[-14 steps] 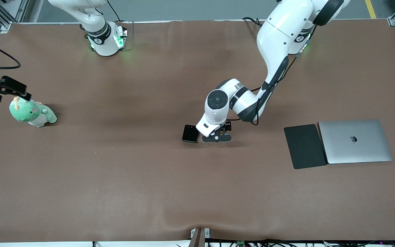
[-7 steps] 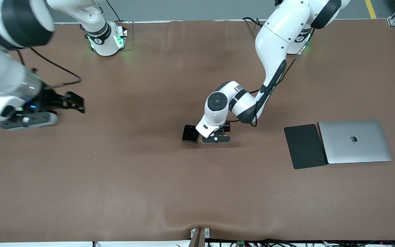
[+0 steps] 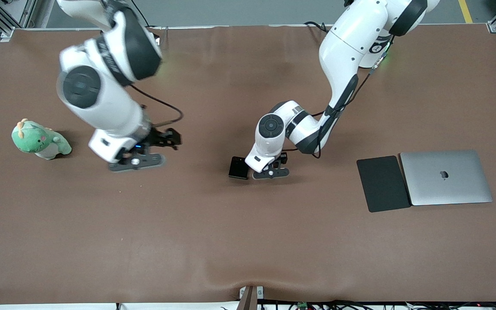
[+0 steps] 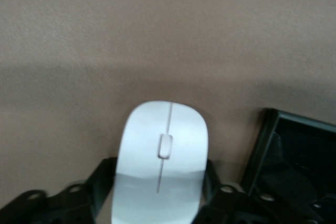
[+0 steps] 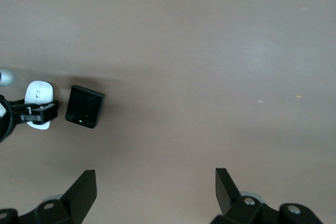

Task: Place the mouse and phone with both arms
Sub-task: 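Lift the mouse with the left gripper while the right gripper grasps the phone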

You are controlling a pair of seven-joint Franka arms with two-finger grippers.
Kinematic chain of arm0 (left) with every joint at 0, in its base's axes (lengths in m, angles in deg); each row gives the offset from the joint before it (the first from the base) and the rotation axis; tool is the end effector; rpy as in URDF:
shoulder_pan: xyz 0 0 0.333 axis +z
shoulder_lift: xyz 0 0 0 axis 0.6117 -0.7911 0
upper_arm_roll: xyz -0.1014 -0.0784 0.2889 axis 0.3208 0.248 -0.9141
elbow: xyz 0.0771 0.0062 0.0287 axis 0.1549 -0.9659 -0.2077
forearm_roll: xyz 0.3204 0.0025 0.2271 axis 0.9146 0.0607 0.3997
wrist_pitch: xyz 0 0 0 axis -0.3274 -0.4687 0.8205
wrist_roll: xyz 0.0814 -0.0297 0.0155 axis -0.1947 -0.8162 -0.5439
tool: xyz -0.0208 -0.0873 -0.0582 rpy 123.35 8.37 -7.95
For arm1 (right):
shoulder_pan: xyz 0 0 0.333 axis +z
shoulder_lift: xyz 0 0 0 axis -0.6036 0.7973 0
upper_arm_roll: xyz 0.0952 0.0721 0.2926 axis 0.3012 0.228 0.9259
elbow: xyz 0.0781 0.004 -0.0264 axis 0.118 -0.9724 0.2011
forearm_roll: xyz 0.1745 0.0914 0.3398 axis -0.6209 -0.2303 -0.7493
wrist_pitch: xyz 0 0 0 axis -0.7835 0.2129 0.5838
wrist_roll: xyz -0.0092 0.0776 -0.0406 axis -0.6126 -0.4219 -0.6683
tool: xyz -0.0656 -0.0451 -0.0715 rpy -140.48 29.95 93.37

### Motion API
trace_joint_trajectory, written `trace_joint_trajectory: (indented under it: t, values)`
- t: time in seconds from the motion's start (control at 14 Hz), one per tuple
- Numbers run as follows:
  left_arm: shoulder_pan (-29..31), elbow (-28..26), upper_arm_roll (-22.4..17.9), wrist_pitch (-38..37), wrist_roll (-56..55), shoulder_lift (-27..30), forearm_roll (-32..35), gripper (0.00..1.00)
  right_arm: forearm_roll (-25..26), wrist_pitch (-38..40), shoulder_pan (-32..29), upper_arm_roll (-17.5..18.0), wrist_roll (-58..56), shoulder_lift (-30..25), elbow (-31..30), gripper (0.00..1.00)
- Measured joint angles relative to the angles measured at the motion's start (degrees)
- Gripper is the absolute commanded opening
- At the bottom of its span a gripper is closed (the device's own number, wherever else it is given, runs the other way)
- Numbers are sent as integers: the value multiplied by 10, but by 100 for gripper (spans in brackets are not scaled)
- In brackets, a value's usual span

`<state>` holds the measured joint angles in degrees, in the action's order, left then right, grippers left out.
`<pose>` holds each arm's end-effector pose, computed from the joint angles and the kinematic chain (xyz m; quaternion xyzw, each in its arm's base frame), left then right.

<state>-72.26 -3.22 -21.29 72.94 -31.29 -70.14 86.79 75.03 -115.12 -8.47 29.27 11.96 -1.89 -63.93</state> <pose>0.5157 -0.4745 0.1717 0.9990 0.0431 0.0082 0.0063 0.5926 0.2983 0.4693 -0.9963 -0.0784 0.0273 0.0207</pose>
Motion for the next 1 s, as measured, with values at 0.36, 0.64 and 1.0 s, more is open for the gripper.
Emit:
trace_joint_trajectory:
  t: [0.36, 0.64, 1.0]
  values:
    - [1, 4, -1, 1, -1, 0, 0, 51, -5, -83, 44, 0, 7, 62, -2, 100]
    - [15, 8, -7, -1, -1, 20, 0, 52, -14, -113, 64, 0, 33, 96, -2, 100]
    - [78, -35, -13, -13, 6, 89, 5, 52, -60, -161, 70, 0, 34, 125, -4, 100]
